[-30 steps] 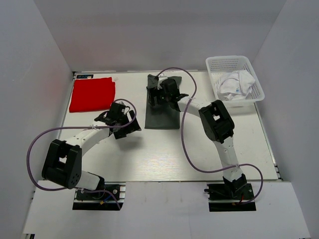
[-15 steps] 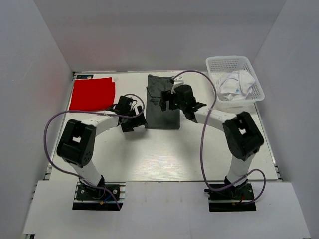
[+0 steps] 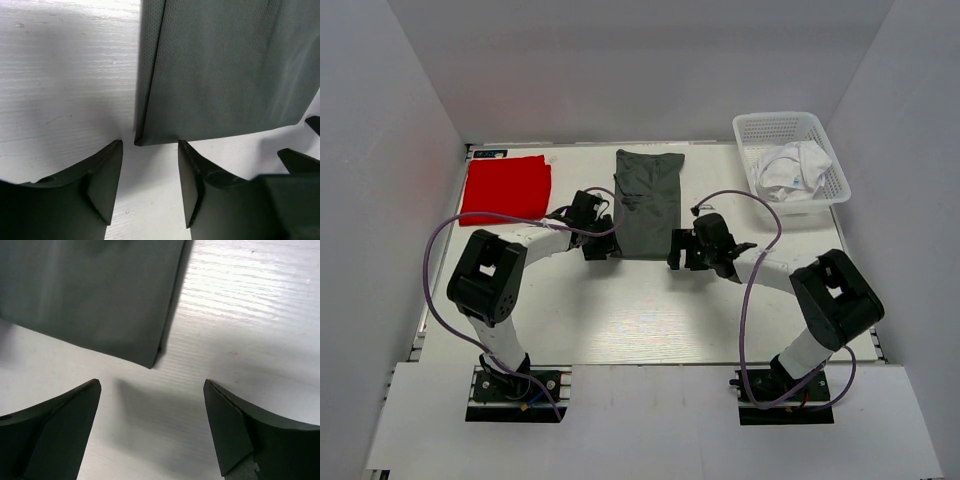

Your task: Fold and stack the t-shirts

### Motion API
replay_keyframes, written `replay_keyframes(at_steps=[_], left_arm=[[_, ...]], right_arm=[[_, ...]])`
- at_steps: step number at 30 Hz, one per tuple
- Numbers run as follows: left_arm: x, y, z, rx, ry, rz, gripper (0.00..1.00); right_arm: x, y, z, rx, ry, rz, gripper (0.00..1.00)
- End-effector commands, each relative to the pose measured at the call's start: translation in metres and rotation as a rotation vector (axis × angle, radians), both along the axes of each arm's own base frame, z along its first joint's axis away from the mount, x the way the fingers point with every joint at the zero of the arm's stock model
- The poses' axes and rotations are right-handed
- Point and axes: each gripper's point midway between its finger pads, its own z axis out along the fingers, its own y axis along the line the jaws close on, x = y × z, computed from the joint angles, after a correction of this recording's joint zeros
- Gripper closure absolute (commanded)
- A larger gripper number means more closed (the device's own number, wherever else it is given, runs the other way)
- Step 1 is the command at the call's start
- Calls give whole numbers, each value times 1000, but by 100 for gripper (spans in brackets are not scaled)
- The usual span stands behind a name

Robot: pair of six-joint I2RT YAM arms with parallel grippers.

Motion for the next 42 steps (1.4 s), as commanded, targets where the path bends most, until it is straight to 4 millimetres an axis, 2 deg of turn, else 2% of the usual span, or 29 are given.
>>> replay_keyframes(at_steps=[1, 2, 3, 5, 8, 10, 12, 14, 18, 22, 24, 26, 27, 29, 30, 31, 33, 34, 35, 36, 37, 38, 39, 40, 41, 42], left_arm=[[-10, 14, -24, 87, 60, 28, 43], [-14, 16, -31, 100, 86, 27, 47], [-10, 14, -30, 97, 81, 28, 48], [-8, 13, -34, 101, 88, 27, 53], [-6, 12, -35, 101, 88, 27, 63], [-7, 10, -34, 92, 92, 22, 78], [-14, 14, -40, 102, 111, 22, 91], [-16, 12, -39, 88, 107, 16, 100], [-16, 12, -41, 86, 103, 16, 100], [-10, 11, -39, 89, 92, 21, 100], [-10, 11, -39, 89, 92, 21, 100], [-8, 10, -39, 85, 84, 21, 100], [-12, 12, -42, 90, 93, 21, 100], [-10, 11, -33, 77, 67, 21, 100], [-7, 10, -28, 68, 49, 22, 100], [-13, 13, -29, 72, 56, 21, 100], [-15, 8, -15, 45, 21, 8, 100], [-25, 8, -14, 29, 45, 3, 100], [-34, 9, -13, 28, 70, -4, 100], [-46, 3, -12, 19, 85, -24, 100], [-59, 2, -6, 1, 92, -45, 100], [-68, 7, -4, 5, 111, -37, 100], [-79, 4, 0, -1, 118, -59, 100], [-92, 8, -1, 7, 133, -67, 100], [-101, 7, 13, -6, 115, -77, 100], [-111, 9, 16, -5, 116, -86, 100]], right_arm=[[4, 13, 17, 96, -18, -10, 11], [7, 13, 17, 93, -24, -14, 13], [8, 15, 11, 90, -9, -16, 14], [12, 19, 13, 101, -9, -14, 18], [12, 22, 3, 98, 25, -9, 28], [10, 23, 1, 102, 30, -5, 41], [5, 22, -4, 108, 45, -16, 50], [4, 20, -8, 116, 45, -25, 52], [17, 20, -10, 95, 15, -50, 53], [22, 21, -18, 73, 29, -57, 53], [23, 23, -19, 70, 31, -55, 57], [24, 19, -22, 60, 33, -70, 65], [23, 19, -20, 62, 29, -69, 74], [20, 16, -17, 60, 22, -71, 95], [17, 13, -18, 51, 23, -78, 100], [17, 14, -7, 62, 0, -68, 100], [3, 9, -11, 48, 32, -42, 100], [0, 12, 2, 68, 20, -24, 100], [-5, 11, 3, 59, 29, 2, 100], [-25, 11, -2, 57, 92, 54, 100], [-33, 15, 15, 83, 67, 85, 100], [-46, 15, 12, 99, 105, 118, 100], [-71, 12, 11, 93, 164, 183, 100], [-81, 9, 15, 97, 175, 208, 100], [-100, 7, 14, 88, 226, 282, 100], [-117, 3, 18, 80, 272, 311, 100]])
